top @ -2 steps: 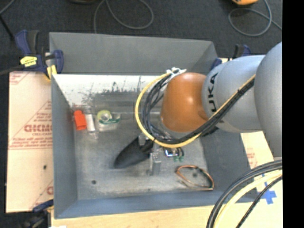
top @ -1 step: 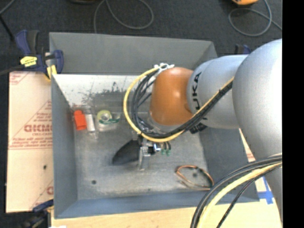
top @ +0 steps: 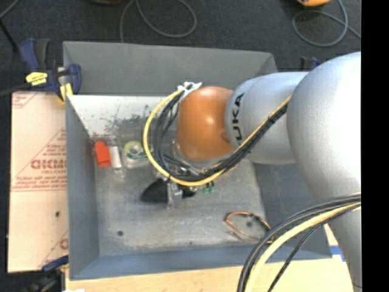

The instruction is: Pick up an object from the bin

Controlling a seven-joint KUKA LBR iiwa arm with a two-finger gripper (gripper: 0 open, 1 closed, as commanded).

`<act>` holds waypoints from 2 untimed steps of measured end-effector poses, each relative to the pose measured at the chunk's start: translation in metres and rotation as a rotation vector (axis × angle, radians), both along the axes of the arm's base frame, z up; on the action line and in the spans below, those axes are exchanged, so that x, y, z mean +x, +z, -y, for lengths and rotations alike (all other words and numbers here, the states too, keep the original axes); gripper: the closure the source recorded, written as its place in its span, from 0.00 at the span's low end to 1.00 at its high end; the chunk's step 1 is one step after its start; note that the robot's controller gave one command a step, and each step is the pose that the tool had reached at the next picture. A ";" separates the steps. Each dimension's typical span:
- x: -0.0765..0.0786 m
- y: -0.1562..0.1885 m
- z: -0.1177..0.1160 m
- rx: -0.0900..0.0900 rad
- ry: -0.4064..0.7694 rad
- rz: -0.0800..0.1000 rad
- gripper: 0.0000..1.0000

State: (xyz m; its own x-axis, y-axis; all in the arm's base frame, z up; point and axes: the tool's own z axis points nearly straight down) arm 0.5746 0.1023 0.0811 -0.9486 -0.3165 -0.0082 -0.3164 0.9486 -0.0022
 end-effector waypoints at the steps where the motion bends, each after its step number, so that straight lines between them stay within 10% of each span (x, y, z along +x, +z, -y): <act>1: 0.000 0.000 0.000 0.000 -0.001 0.000 1.00; 2: 0.003 -0.003 0.032 0.003 0.045 0.002 1.00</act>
Offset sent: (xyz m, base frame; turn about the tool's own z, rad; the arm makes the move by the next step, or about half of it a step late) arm 0.0062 -0.0944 -0.0111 -0.0884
